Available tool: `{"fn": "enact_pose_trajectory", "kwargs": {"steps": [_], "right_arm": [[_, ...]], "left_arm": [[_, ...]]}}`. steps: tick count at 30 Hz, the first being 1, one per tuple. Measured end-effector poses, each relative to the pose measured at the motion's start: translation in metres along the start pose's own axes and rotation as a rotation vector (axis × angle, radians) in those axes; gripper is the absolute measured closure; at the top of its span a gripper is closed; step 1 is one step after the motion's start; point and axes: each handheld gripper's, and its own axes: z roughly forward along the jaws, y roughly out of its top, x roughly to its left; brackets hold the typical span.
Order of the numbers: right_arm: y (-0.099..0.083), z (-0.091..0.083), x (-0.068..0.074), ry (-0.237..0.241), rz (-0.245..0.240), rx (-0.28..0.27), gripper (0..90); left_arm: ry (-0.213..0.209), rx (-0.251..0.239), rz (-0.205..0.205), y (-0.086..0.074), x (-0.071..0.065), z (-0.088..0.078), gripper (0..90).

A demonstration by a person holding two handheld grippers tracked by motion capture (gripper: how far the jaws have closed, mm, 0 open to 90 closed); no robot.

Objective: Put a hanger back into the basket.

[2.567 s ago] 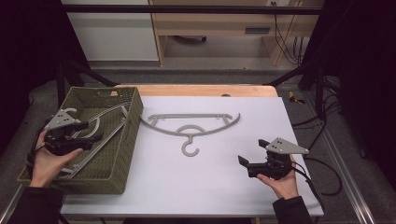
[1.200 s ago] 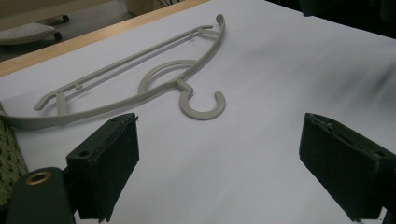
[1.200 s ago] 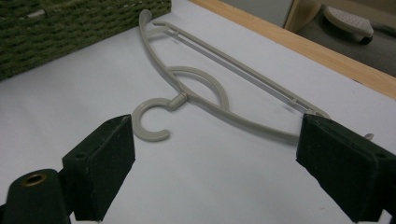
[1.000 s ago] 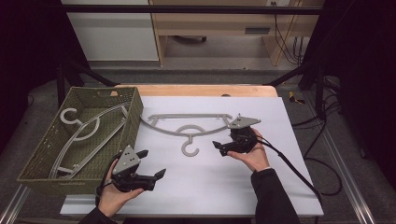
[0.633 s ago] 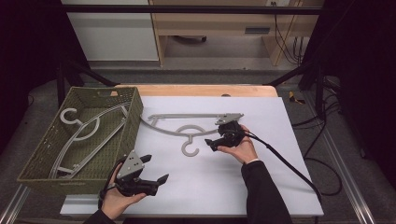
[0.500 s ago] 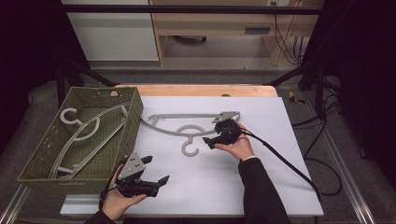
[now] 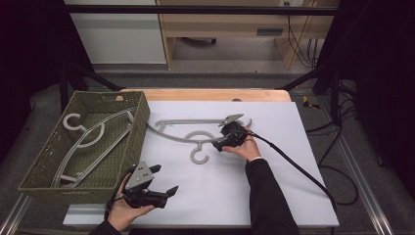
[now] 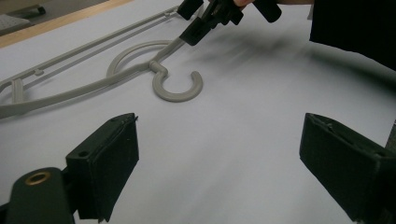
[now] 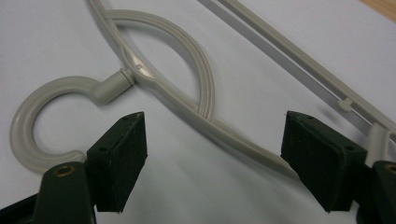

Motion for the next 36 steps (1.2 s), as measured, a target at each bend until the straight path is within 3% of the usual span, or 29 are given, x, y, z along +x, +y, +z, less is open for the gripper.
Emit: {"fn": "enact_pose_trajectory", "kwargs": {"steps": [9, 15, 18, 22, 26, 29, 36], "right_arm": [[-0.004, 0.021, -0.002, 0.007, -0.041, 0.016, 29.0], [-0.002, 0.022, -0.006, 0.053, -0.032, 0.022, 38.4], [-0.002, 0.022, -0.006, 0.077, -0.024, 0.025, 47.6], [-0.002, 0.018, -0.003, 0.089, -0.023, 0.042, 54.0], [-0.003, 0.012, 0.0, 0.09, -0.078, 0.072, 60.5], [-0.007, 0.006, 0.002, 0.102, -0.093, 0.089, 64.9], [-0.018, -0.01, 0.005, 0.165, -0.058, 0.133, 74.7]], "left_arm": [[0.002, 0.005, 0.0, -0.001, 0.001, 0.001, 11.6], [-0.001, 0.005, 0.01, -0.001, 0.001, 0.001, 11.7], [-0.003, 0.004, 0.011, -0.001, 0.001, 0.001, 11.8], [-0.001, 0.0, 0.006, 0.0, 0.001, 0.0, 12.0], [0.0, 0.007, 0.014, -0.001, 0.001, 0.001, 12.0], [0.0, 0.007, 0.009, -0.001, 0.001, 0.001, 12.1], [0.002, 0.012, 0.01, -0.001, 0.001, 0.002, 12.2]]}}
